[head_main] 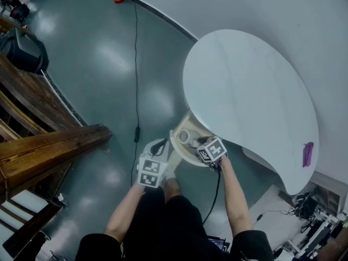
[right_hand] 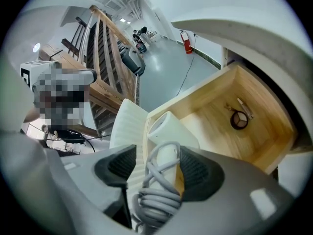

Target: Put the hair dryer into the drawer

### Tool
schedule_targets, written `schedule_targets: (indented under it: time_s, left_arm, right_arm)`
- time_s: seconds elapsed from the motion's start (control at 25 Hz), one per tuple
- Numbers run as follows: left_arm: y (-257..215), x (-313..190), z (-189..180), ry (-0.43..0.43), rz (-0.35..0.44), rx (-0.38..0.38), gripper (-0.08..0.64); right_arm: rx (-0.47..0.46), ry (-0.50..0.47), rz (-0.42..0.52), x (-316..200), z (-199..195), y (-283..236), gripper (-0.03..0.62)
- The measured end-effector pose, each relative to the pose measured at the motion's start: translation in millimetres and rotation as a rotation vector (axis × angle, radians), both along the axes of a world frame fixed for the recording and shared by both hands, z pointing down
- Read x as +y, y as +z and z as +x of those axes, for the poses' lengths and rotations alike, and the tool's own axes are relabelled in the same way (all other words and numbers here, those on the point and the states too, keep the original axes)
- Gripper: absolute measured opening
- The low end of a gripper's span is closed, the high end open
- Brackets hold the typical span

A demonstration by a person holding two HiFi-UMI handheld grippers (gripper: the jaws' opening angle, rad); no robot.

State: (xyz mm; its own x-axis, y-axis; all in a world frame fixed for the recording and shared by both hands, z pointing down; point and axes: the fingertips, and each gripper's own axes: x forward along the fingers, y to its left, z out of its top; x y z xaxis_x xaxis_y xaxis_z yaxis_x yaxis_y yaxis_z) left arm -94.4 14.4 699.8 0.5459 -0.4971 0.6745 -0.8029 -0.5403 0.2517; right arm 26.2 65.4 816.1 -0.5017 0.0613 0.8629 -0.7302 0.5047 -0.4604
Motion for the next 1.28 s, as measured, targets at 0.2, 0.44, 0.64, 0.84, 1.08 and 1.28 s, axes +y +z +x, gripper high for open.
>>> schedule_targets:
  time_s: [0.2, 0.44, 0.64, 0.84, 1.08, 1.28]
  left_arm:
    - [-10.6, -1.7, 2.6, 0.015, 0.014, 0.001, 0.006]
    - [-24.8, -2.2, 5.7, 0.033, 0.031, 0.014, 0.006]
    - [-37.7, -2.3, 13.5, 0.055, 0.046, 0.024, 0.006]
    - [-52.3, -2.6, 19.6, 0.077, 0.06, 0.025, 0.006]
    - [-77.9, -1.5, 27.2, 0.101, 0.096, 0.027, 0.006]
    - [-109.0, 0.4, 32.7, 0.116, 0.134, 0.037, 0.006]
  right_arm:
    - [0.002, 0.019, 0.023, 0.5, 1.1, -12.0, 0.27]
    - [-0.006, 0.046, 0.038, 6.1, 1.5, -29.3, 0.27]
    - [-0.016, 0.078, 0.065, 7.9, 4.8, -43.6, 0.27]
    - [-0.048, 0.138, 0.118, 2.7, 4.2, -72.3, 0.262]
    - [-0.059, 0.216, 0.216, -4.4, 6.2, -110.9, 0.246]
    - [-0.047, 0.31, 0.353, -12.6, 10.0, -155.8, 0.17]
